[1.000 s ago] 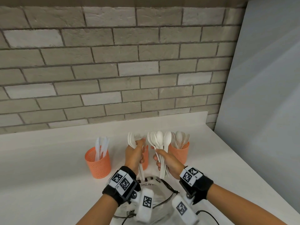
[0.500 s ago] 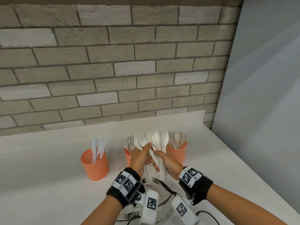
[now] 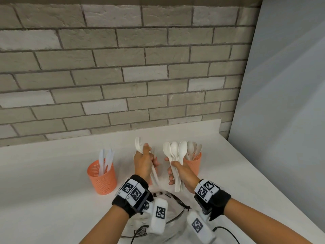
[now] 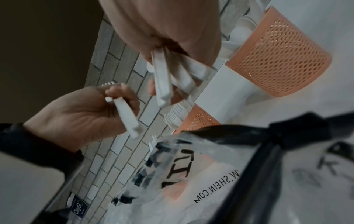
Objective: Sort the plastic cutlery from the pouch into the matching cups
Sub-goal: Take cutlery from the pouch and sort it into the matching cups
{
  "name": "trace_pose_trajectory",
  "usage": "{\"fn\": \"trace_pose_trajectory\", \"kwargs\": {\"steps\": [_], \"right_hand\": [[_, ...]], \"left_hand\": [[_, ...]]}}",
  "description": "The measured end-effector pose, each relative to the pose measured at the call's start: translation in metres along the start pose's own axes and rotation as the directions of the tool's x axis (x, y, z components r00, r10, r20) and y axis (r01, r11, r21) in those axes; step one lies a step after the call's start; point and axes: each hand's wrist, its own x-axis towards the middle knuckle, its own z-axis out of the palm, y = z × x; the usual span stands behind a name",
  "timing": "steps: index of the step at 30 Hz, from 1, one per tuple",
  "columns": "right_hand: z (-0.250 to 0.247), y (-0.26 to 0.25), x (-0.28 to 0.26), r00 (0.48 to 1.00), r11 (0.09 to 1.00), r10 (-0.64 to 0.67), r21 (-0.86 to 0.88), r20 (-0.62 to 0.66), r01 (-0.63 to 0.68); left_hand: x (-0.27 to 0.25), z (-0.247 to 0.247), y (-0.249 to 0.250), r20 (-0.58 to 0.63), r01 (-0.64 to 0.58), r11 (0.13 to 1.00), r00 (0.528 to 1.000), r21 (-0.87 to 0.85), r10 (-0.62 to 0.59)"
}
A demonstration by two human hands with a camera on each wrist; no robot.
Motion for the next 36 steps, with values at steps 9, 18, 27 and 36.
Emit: {"fn": "trace_pose_trajectory", "kwargs": {"steps": [9,18,27,36], "right_hand": [[0.007,-0.002,-0.003,0.999,0.997,-0.048,-0.060,-0.006,0.047],[0.004,-0.005,-0.015,1.000,0.984,-0.002,0.177,0.030,-0.003],[0.014,-0.004,-0.021,0.989,0.990,-0.135,-0.037,-0.062,0.133],[0.013,-0.001,-0.022,0.974,0.968,-0.221,-0.136,-0.056,0.211]], "left_hand": [[-0.013,0.005,-0.008,0.164,-0.025,0.977,0.986,0.212,-0.011],[-0.013,0.003,-0.012,0.135,0.079,0.978,0.985,0.195,-0.106],[-0.026,0.010,-0.011,0.185,0.098,0.987,0.975,0.125,-0.121],[-0.026,0.009,-0.021,0.133,0.109,0.987,0.983,0.119,-0.125]]}}
